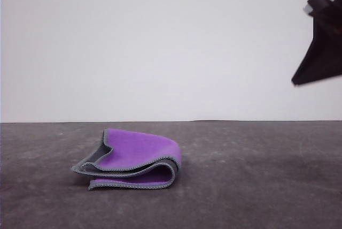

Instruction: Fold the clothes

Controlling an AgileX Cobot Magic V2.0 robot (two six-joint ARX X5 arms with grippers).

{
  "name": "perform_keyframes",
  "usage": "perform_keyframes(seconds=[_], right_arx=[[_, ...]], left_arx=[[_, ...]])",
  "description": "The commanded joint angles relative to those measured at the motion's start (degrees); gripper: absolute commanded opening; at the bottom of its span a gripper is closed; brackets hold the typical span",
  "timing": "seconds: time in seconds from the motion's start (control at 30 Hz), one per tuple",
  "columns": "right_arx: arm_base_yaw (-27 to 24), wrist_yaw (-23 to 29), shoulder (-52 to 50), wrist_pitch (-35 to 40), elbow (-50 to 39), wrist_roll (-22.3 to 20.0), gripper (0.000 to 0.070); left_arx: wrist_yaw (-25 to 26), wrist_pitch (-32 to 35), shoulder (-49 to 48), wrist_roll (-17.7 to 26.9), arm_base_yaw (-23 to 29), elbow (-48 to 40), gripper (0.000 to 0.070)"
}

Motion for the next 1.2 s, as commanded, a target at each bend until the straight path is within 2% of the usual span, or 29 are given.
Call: perform_keyframes(seconds=[0.0,0.1,0.17,0.47,0.63,0.83,0.97,1.17], right_arx=[[-0.22,0.42,-1.57,-1.12,0.48,-1.77,0.0016],[-1.46,0.87,-6.3,-5.81,0.22,-4.14,0.0017],[-3.31,1.17,-9.86,-6.44,-1.07,-5.17,0.0017],[-15.41,2.58,-29.01,-1.77,-14.58,-3.96,0.0017],[-20.01,7.48,-37.96,-1.18,-19.94,-2.98,0.0016],[-22.03,9.87,-45.27,-0.64,-23.79,-2.86,0.0016],[-22.21,9.85,-45.17,2.52,-26.27,-1.39,0.0016],[-22.26,9.81,-45.17,1.81,-26.27,-1.12,0.0016]], left_arx=[[-0.16,-0.35,-0.11,0.76,-0.04,-1.14,0.0],[-0.16,-0.35,-0.11,0.77,-0.04,-1.14,0.0],[-0.16,-0.35,-0.11,0.77,-0.04,-1.14,0.0],[-0.16,-0.35,-0.13,0.79,-0.04,-1.14,0.0],[-0.16,-0.35,-0.11,0.78,-0.04,-1.14,0.0],[-0.16,-0.35,-0.11,0.77,-0.04,-1.14,0.0],[-0.16,-0.33,-0.11,0.78,-0.04,-1.14,0.0],[-0.16,-0.35,-0.11,0.79,-0.03,-1.14,0.0]])
